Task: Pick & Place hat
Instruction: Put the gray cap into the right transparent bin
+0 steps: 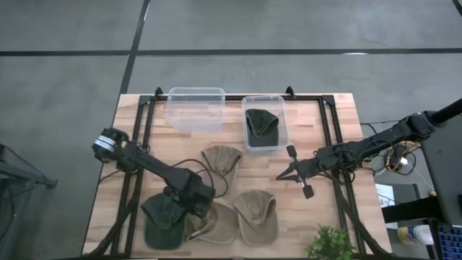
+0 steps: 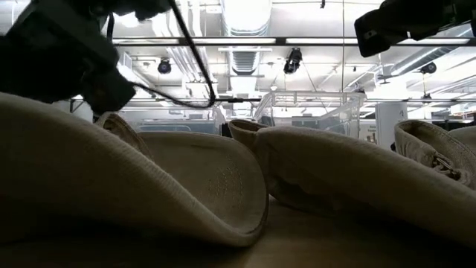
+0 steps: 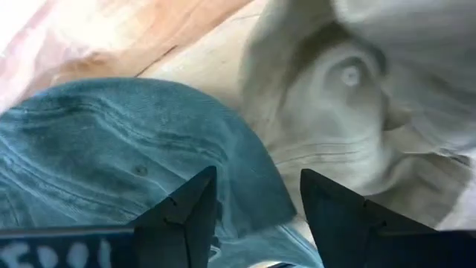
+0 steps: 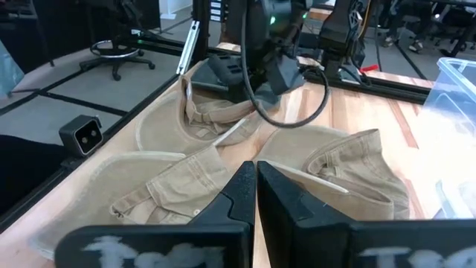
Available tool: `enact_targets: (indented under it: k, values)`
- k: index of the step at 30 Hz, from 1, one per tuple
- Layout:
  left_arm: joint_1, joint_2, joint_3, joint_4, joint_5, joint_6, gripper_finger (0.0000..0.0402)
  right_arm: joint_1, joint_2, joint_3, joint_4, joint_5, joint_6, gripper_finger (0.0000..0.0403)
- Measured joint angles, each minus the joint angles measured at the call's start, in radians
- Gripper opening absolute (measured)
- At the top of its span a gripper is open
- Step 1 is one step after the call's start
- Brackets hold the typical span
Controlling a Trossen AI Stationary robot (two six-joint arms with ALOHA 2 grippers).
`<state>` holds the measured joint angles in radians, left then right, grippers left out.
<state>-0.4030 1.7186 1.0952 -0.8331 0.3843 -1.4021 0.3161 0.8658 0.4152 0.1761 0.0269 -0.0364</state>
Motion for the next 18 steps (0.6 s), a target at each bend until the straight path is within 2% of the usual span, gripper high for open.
enact_targets:
  k: [4, 10, 18]
  values:
    - [0.000, 0.024, -0.003, -0.013, -0.001, 0.017, 0.0134, 0.000, 0.000, 0.000, 0.000, 0.000, 0.005, 0.0009]
    - [0.002, 0.021, -0.003, -0.014, -0.034, 0.097, 0.0020, 0.000, 0.000, 0.000, 0.000, 0.000, 0.011, 0.0009]
    - [0.012, -0.039, -0.003, -0.093, -0.061, 0.167, 0.0006, 0.000, 0.000, 0.000, 0.000, 0.000, 0.034, 0.0009]
